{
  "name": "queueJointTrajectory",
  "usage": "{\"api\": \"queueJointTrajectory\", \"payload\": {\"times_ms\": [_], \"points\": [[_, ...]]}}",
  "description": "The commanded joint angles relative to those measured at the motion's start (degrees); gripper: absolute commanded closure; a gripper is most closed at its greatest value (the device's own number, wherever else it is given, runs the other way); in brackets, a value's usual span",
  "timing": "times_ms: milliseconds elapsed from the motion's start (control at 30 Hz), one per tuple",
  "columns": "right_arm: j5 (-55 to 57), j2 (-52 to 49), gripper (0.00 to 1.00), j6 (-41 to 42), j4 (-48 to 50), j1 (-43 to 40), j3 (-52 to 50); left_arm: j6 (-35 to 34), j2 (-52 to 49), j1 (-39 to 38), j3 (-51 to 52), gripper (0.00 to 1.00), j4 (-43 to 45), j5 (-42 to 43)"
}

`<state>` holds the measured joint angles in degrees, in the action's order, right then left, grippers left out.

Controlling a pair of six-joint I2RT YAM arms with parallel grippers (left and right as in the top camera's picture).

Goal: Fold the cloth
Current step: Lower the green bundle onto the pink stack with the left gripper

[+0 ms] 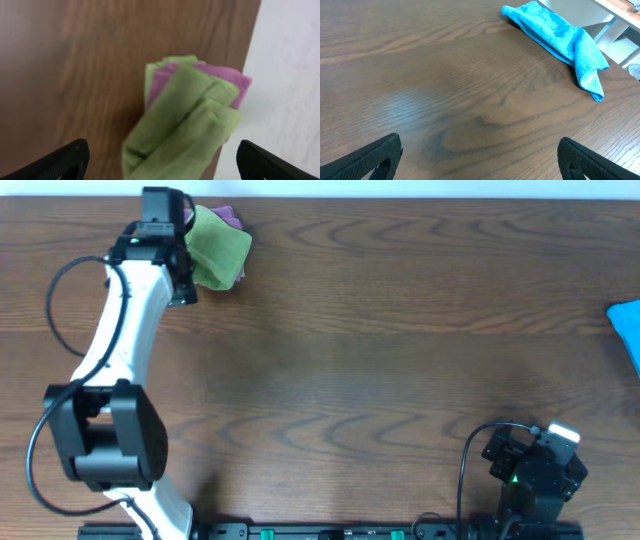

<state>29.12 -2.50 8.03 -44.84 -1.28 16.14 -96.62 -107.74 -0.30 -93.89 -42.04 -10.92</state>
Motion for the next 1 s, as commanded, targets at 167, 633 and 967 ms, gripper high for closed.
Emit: {"api": "queueJointTrajectory", "payload": {"times_ms": [167,633,967], "points": [[0.4,0.4,0.01,-0.6,0.0,-0.6,-0.2,9.7,0.0,-2.9,-0.8,0.05,-0.2,7.1],[0.4,0.4,0.01,-0.6,0.0,-0.6,-0.2,29.9,-8.2,-4.3,-0.8,0.05,-4.5,-9.3],[0.4,0.4,0.01,-0.6,0.0,-0.6,-0.2,37.8,-8.6,-1.4,-0.8,0.05,9.7,-0.7]]}}
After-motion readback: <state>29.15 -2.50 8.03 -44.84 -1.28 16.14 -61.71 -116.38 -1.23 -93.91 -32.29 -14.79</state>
